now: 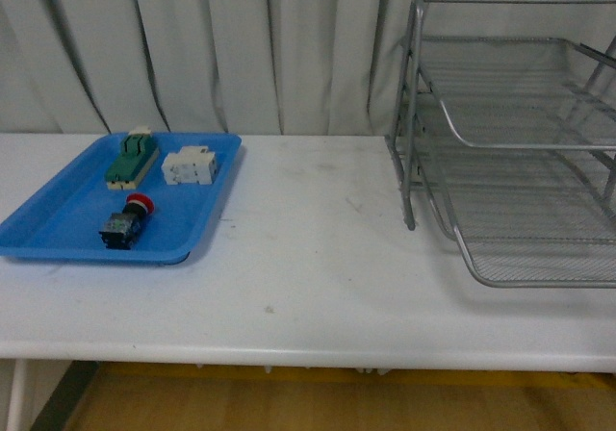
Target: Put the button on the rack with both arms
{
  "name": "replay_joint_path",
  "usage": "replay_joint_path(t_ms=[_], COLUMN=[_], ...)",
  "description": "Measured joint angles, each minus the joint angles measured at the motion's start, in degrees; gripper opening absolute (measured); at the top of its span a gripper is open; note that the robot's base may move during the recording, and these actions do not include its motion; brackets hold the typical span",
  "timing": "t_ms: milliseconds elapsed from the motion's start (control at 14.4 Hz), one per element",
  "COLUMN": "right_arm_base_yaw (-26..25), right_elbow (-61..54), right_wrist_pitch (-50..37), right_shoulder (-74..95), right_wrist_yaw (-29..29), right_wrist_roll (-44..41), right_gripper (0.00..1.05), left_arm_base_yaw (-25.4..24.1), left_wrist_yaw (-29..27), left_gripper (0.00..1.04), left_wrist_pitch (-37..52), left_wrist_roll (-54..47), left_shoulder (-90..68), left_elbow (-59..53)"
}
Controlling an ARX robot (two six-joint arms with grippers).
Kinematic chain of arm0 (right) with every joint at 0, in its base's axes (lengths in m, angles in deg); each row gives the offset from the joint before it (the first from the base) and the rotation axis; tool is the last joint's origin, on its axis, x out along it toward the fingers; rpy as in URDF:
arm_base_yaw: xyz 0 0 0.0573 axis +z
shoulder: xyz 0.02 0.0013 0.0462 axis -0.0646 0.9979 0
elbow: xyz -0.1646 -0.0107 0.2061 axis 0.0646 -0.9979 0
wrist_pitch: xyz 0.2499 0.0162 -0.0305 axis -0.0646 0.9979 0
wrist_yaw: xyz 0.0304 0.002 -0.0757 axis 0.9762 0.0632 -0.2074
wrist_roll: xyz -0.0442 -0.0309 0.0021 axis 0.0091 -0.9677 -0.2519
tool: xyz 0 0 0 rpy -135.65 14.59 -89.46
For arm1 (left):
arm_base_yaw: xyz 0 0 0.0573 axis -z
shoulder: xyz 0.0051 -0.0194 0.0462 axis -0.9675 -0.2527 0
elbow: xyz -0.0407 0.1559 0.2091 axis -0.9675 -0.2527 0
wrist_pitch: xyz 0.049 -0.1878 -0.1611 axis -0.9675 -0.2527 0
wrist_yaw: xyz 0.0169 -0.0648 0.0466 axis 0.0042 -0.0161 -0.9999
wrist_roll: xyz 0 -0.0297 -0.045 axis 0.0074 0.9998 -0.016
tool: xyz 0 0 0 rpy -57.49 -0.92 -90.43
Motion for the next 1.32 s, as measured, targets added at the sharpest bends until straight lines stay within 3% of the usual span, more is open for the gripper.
replay_joint_path(t_ms=[139,279,766,1323], right_arm_base_yaw=[-3.72,-5.7,-5.7,-5.7], right_elbow=[-0.02,0.11,-0.26,-0.26], right_wrist_pitch=[8.76,18.64,35.98,47.89], right_shoulder=[-10.36,-20.68,-39.21,-51.63], right_wrist_yaw=[4.52,5.29,5.46,5.46], right_wrist_roll=[-14.08,-17.46,-18.84,-18.84], right_gripper=[0.25,0.02,0.02,0.02], left_arm_base_yaw=[0.0,0.0,0.0,0.0], left_wrist_yaw=[0.0,0.02,-0.02,0.0], left_gripper=[0.98,0.98,0.98,0.98], left_wrist_pitch=[0.0,-0.02,0.0,0.0], left_wrist_roll=[0.0,0.0,0.0,0.0], left_shoulder=[0.0,0.0,0.0,0.0], left_elbow=[0.0,0.0,0.0,0.0])
